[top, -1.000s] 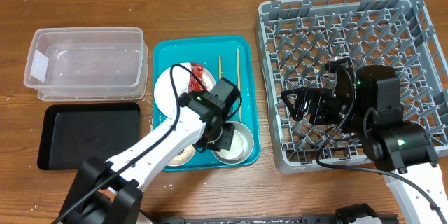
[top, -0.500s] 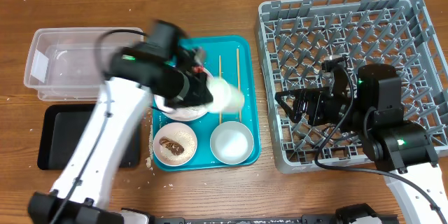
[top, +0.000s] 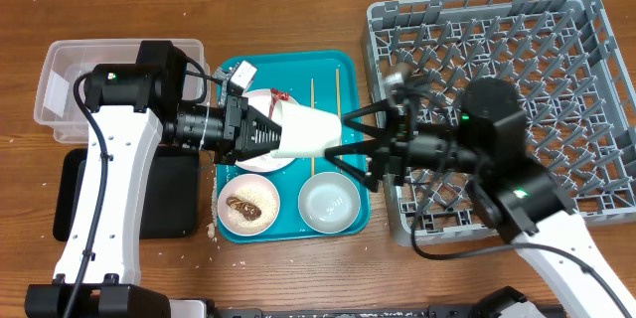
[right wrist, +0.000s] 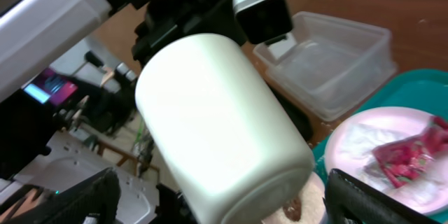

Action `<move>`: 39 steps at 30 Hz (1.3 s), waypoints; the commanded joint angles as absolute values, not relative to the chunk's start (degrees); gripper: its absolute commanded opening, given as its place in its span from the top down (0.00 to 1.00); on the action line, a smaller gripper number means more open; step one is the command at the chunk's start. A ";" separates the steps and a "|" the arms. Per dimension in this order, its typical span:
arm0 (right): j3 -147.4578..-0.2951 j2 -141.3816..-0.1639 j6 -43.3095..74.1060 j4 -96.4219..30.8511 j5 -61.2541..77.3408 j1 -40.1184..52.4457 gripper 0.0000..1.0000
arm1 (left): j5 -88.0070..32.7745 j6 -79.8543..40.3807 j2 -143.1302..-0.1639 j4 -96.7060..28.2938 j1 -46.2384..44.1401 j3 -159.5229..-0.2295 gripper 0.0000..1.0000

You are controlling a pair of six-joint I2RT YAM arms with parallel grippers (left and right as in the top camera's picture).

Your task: Sort waste into correct bins and load items into the dishwasher

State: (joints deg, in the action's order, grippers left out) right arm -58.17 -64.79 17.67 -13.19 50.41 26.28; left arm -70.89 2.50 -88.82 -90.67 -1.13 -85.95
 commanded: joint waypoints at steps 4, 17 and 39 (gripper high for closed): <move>-59.42 -68.86 19.81 -4.84 57.45 30.65 0.23 | -73.73 8.43 -87.99 -91.61 -1.30 -86.85 0.96; -59.44 -66.87 19.44 -9.23 49.23 30.65 0.48 | -61.45 7.60 -87.99 -89.54 -0.25 -86.85 0.00; -63.51 -64.62 31.77 -70.98 -10.70 30.50 0.51 | -39.77 -3.44 -87.99 -83.24 3.36 -86.85 0.00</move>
State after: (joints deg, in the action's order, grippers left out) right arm -62.48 -60.62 28.75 -69.60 -7.01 30.74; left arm -40.58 -3.01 -88.71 -83.29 3.22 -85.97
